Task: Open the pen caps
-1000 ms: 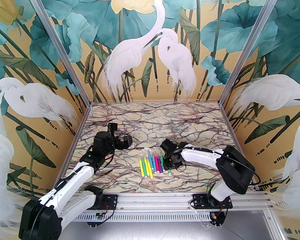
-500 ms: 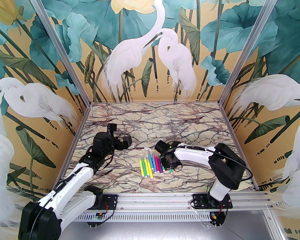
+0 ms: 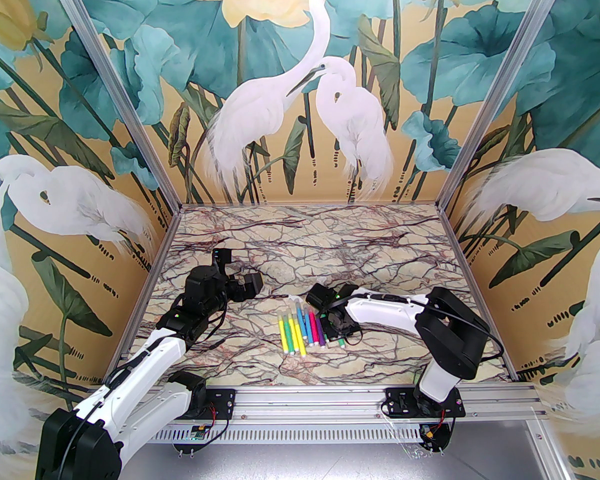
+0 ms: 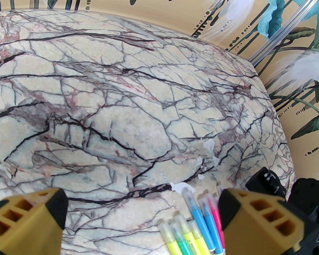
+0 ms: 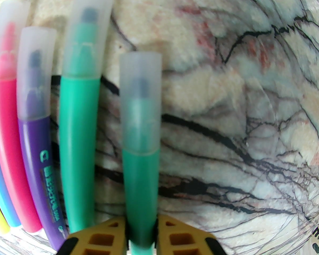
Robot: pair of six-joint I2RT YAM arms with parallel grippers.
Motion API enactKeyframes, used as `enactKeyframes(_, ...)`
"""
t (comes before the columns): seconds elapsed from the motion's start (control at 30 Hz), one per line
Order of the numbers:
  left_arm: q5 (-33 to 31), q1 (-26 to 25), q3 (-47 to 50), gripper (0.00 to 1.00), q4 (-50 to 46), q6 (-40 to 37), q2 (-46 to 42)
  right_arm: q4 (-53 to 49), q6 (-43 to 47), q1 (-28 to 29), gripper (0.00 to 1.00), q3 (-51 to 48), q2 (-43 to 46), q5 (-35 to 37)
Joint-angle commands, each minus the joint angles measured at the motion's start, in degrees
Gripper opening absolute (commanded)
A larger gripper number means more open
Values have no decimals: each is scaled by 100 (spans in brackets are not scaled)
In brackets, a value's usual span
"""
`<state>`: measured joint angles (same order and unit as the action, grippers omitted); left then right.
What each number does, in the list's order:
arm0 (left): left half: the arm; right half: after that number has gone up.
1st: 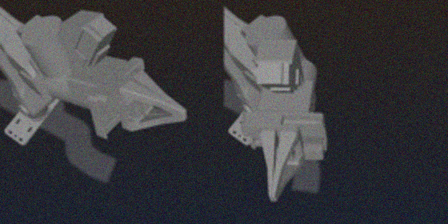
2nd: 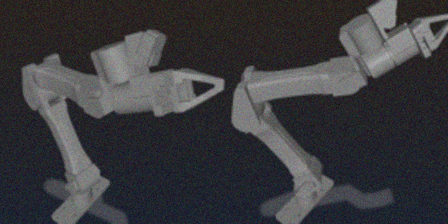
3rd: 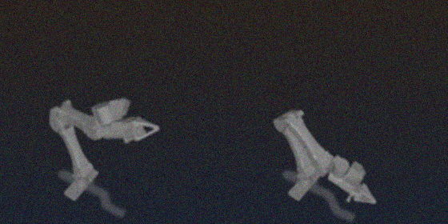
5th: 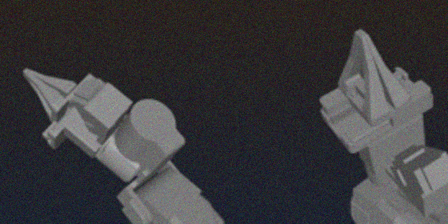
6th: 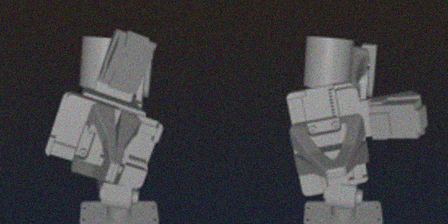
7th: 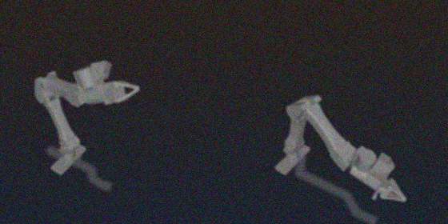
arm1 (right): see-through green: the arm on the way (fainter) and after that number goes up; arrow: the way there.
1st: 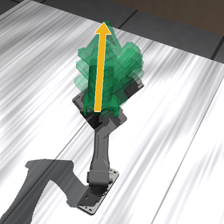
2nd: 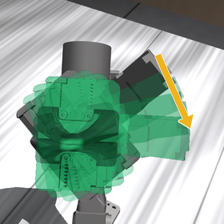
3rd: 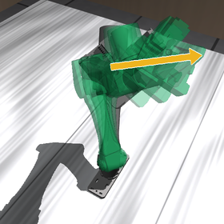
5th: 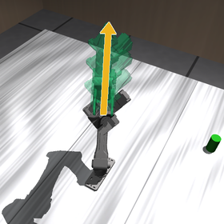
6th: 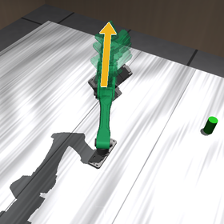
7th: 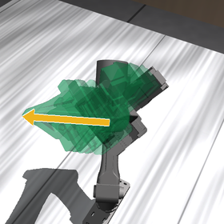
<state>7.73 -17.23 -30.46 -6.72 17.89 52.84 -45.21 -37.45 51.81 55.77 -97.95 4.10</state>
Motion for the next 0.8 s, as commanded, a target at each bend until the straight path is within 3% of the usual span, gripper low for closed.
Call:
enactKeyframes(0.0,128,-23,14,99,-75,107,23,462,-46,22,16,-243,-71,219)
enactKeyframes(0.4,1218,-19,-175,99,157,291,387,1512,743,11,11,-888,1942,121)
enactKeyframes(0.77,3311,-38,-287,96,1334,942,852,2415,1264,11,13,-1204,2942,-580)
